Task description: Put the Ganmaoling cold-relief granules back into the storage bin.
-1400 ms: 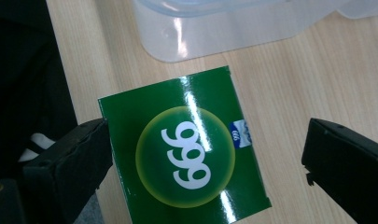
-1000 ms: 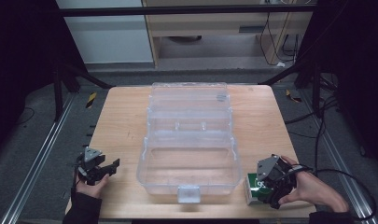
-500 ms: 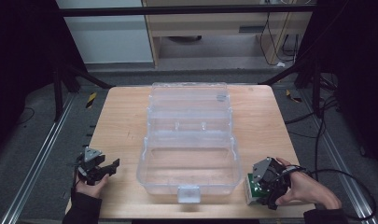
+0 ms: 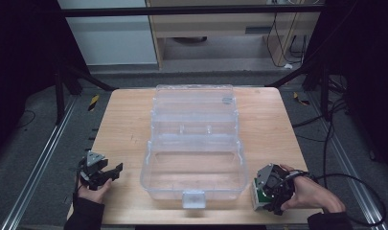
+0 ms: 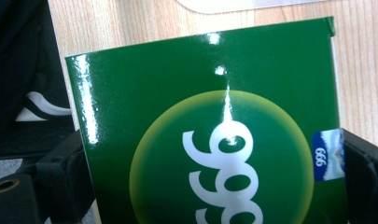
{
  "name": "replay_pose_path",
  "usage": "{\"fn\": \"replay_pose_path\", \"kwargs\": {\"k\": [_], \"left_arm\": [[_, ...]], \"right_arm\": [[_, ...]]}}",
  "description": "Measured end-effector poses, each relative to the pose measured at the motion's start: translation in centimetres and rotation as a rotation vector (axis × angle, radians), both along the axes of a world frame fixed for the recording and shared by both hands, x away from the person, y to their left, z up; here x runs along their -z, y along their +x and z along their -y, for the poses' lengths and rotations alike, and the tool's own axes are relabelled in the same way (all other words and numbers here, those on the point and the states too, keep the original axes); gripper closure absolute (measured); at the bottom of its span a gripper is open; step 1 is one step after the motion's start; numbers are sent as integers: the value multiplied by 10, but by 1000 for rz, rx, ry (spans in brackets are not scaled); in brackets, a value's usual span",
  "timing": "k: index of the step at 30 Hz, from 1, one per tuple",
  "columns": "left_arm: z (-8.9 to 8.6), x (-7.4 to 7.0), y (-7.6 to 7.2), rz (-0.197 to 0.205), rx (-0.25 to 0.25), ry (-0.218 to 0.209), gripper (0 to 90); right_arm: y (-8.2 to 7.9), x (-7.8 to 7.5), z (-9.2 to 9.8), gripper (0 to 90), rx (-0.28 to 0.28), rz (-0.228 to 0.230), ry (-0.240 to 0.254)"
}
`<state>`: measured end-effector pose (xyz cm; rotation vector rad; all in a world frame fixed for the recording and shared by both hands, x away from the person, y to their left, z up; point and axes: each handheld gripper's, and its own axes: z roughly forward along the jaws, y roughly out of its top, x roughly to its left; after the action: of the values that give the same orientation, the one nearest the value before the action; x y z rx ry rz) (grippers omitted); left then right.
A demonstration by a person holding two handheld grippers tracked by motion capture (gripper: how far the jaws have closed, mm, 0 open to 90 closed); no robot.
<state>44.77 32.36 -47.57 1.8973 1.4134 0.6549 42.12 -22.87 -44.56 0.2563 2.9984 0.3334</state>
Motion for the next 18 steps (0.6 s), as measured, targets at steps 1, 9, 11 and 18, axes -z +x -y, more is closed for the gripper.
{"fn": "replay_pose_path", "kwargs": {"k": [1,9,11,18], "left_arm": [[0,0,0,0,0,0,348],[0,0,0,1,0,0,349],[0,0,0,0,0,0,350],[0,0,0,1,1,0,351]], "right_arm": [[0,0,0,68,-1,-1,-1],[1,2,-1,83,-20,-4,-20],[1,2,0,93,-18,-4,-19],[1,-3,4,155,26,-30,-1]]}}
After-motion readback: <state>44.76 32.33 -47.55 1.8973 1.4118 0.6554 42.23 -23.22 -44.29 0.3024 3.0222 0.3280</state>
